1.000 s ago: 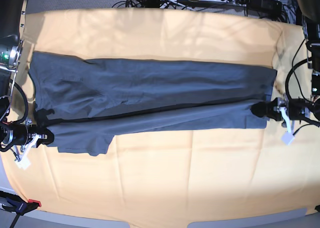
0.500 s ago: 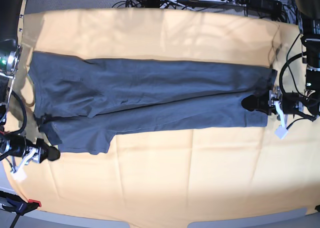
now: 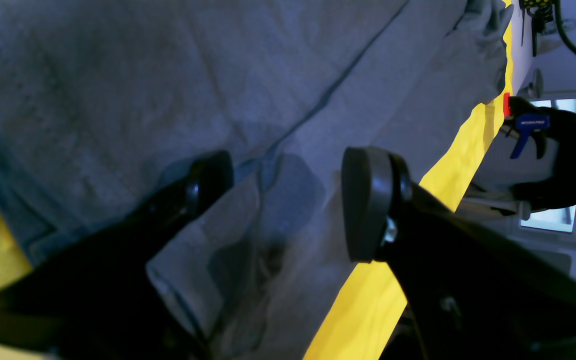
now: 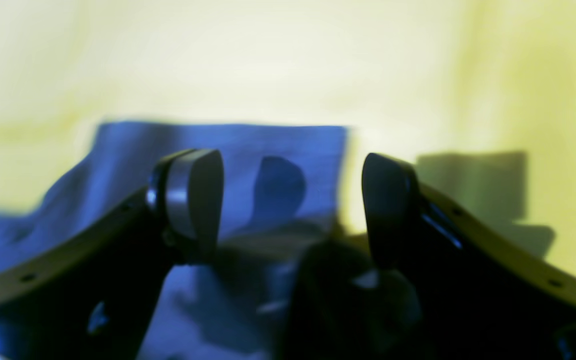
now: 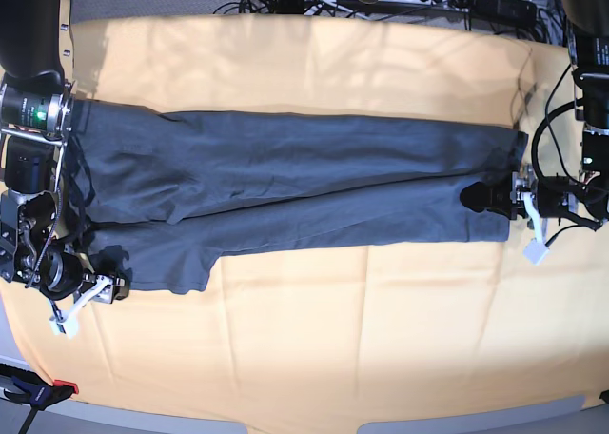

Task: Fold the T-shirt properly
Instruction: 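Lower the folded hem and release it with both grippers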

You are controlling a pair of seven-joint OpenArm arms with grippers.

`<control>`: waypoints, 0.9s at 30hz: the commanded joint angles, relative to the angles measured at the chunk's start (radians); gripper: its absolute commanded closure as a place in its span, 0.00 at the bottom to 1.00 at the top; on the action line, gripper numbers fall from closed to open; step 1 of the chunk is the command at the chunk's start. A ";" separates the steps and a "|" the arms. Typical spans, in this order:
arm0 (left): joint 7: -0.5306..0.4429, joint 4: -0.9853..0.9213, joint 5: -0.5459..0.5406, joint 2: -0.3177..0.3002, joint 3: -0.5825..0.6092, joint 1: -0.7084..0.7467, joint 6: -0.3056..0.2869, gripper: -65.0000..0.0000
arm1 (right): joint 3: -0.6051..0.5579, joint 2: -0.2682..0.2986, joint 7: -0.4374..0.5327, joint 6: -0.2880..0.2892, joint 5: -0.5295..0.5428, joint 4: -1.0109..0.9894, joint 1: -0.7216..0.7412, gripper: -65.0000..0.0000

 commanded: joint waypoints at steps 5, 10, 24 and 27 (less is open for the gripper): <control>0.008 0.010 0.002 -0.021 -0.008 -0.021 -0.002 0.43 | 0.004 0.009 0.024 0.005 -0.003 0.013 0.007 0.31; 0.008 0.010 0.002 -0.021 -0.008 -0.021 -0.002 0.43 | 0.004 -0.016 0.042 -0.016 -0.003 0.013 -0.035 0.31; 0.008 0.010 0.002 -0.022 -0.008 -0.021 -0.002 0.43 | 0.004 -0.028 0.047 0.220 0.103 0.013 -0.016 0.97; 0.008 0.010 0.002 -0.022 -0.008 -0.021 -0.002 0.43 | 0.004 -0.028 0.035 0.240 0.111 0.014 0.003 1.00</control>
